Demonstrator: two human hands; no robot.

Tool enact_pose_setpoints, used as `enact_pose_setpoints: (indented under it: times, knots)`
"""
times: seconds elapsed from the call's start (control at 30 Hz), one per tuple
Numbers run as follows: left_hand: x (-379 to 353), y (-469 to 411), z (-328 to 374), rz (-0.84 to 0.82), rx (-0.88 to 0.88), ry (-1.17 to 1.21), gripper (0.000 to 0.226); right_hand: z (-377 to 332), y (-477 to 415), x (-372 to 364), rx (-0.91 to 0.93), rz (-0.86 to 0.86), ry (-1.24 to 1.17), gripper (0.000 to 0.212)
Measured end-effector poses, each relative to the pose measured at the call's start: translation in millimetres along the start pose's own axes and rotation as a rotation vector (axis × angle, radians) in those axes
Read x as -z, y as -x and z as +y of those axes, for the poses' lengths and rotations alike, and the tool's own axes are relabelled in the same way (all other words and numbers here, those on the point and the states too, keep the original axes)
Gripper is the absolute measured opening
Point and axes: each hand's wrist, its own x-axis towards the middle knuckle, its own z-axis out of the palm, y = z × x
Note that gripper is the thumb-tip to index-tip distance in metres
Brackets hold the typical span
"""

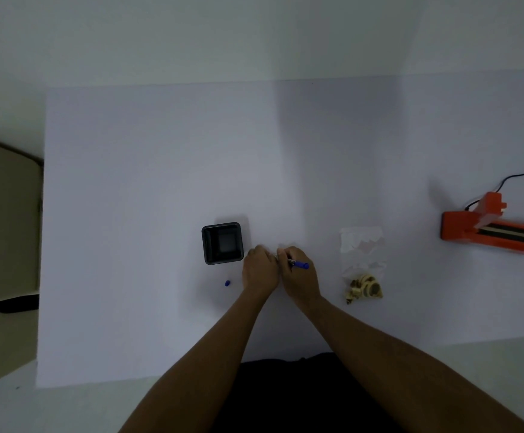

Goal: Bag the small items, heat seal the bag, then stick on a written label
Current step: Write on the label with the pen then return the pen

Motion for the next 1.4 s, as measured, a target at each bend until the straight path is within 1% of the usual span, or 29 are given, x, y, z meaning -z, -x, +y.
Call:
enact_pose_setpoints:
  times: [0.17,0.53,0.93,1.4]
  knots:
    - [0,1,0,0.008,-0.004,0.016,0.025,2,1,1,0.02,-0.026,0.033,0.028]
    - [-1,1,0,0.012,0.003,0.015,0.028,2,3,4,0.03,-0.016,0.045,0.03]
    - [-1,1,2,-0.006,0.02,0.002,0.023,5,5,10,0.047,-0.008,0.091,0.028]
    - [-2,1,1,0.019,0.001,-0.02,0.021,4,6,11,0.058,0.055,0.128,0.03]
